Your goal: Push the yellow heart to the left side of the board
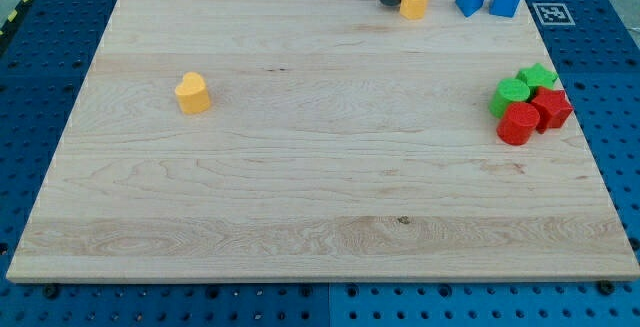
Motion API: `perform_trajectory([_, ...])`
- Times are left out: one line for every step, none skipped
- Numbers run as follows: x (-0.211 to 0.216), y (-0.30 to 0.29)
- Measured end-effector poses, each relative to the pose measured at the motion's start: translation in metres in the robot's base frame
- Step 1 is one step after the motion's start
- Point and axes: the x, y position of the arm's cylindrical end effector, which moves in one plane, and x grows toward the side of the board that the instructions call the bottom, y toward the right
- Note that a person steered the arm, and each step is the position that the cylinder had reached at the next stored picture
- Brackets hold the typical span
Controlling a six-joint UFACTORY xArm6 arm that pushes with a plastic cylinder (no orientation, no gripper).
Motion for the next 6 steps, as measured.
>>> perform_trajectory([0.000,0.019])
perform_trajectory([0.003,0.040])
perform_trajectory([0.013,0.048])
perform_trajectory([0.043,-0.010])
perform_trajectory([0.099,-0.116])
perform_trajectory([0.153,-0.232])
